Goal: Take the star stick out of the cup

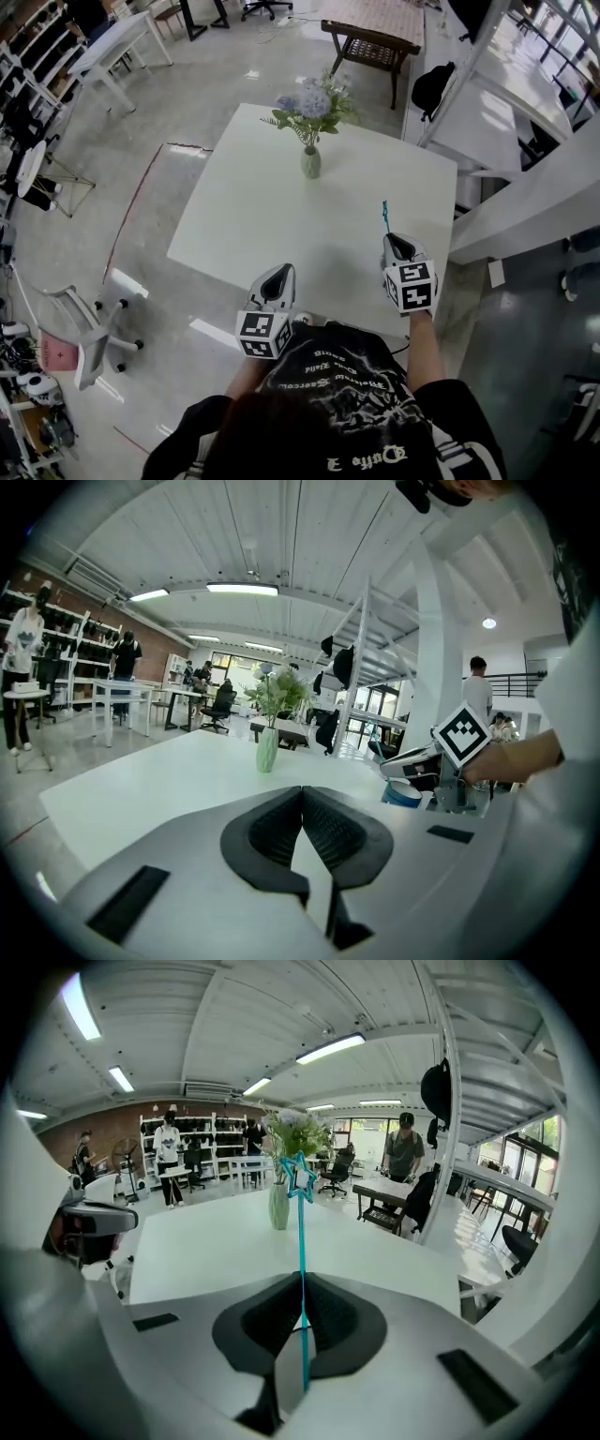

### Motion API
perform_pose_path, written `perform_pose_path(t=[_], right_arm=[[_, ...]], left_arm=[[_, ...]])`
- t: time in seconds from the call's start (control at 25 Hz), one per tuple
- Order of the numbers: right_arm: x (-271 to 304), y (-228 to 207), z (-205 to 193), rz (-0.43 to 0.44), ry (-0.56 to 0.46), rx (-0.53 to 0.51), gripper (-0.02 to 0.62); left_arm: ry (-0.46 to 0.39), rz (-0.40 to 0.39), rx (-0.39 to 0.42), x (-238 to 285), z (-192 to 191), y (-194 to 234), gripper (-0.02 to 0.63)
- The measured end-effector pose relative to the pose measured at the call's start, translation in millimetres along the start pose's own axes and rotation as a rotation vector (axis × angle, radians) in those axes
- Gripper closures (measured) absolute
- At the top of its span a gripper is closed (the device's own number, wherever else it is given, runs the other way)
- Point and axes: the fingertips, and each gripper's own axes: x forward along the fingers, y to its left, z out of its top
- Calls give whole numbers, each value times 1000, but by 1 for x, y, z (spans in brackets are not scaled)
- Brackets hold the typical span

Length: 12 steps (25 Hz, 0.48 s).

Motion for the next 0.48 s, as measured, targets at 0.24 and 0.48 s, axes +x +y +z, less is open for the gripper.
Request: perform_pose_path(t=[0.24, 0.48], right_arm=[[-2, -2, 7, -23, -38, -14, 581], [-11, -3, 20, -36, -103, -9, 581]], left_arm=[[2, -1, 3, 2, 0, 2, 586], [6, -17, 21, 4, 0, -1, 586]])
